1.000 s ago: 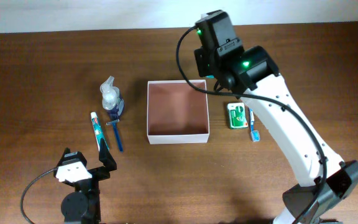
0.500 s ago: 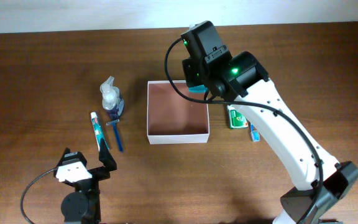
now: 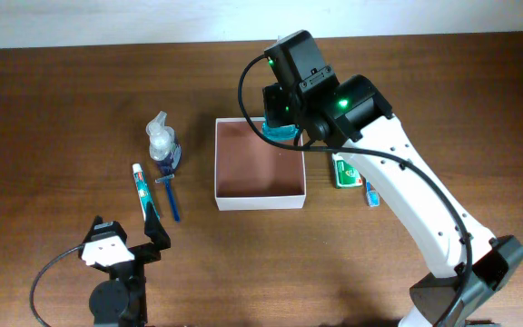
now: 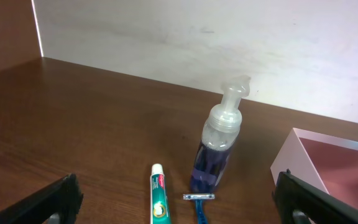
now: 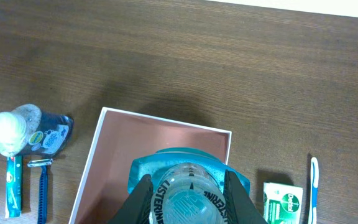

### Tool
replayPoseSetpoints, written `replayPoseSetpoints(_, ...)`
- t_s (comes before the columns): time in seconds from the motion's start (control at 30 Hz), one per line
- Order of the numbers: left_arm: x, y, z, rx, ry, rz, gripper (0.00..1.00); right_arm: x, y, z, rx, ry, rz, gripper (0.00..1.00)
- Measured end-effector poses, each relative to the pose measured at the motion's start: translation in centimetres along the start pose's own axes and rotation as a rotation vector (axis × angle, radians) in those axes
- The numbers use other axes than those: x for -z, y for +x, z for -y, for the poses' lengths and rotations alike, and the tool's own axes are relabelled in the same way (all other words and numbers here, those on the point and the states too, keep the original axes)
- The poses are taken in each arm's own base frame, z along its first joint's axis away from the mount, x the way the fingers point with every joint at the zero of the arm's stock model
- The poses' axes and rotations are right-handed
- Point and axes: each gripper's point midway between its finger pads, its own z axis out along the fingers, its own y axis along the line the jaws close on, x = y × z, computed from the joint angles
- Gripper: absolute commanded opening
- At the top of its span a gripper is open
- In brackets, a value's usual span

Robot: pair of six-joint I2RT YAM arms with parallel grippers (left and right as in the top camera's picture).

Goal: Pack container
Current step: 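Carry the Listerine bottle left into the box and release it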

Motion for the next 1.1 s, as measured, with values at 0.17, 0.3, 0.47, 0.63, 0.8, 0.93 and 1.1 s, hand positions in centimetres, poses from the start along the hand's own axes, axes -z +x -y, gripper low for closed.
replayPoseSetpoints(0.17,0.0,0.0,0.0,0.000,0.000,0.000,0.99,-1.1,0.3,-0.1,0.000,0.007,-0.018,0.13)
replayPoseSetpoints(0.3,0.0,0.0,0.0,0.000,0.000,0.000,0.99,-3.9,1.0,-0.4,0.006,0.020,-0.055,0.13)
replayPoseSetpoints(0.47,0.0,0.0,0.0,0.000,0.000,0.000,0.99,-6.9,2.2,-0.5,0.016,0.042,-0.103,0.13)
replayPoseSetpoints(0.63,0.0,0.0,0.0,0.000,0.000,0.000,0.99,-8.0,2.4,0.5,0.024,0.108,-0.103,0.13)
replayPoseSetpoints(0.8,0.0,0.0,0.0,0.000,0.000,0.000,0.99,-8.7,2.6,1.0,0.028,0.137,-0.108,0.13)
replayPoseSetpoints(0.93,0.0,0.0,0.0,0.000,0.000,0.000,0.99,-9.3,2.9,1.2,0.029,0.147,-0.119,0.14)
replayPoseSetpoints(1.1,0.0,0.0,0.0,0.000,0.000,0.000,1.00,-10.2,3.3,1.3,0.033,0.157,-0.135,0.13)
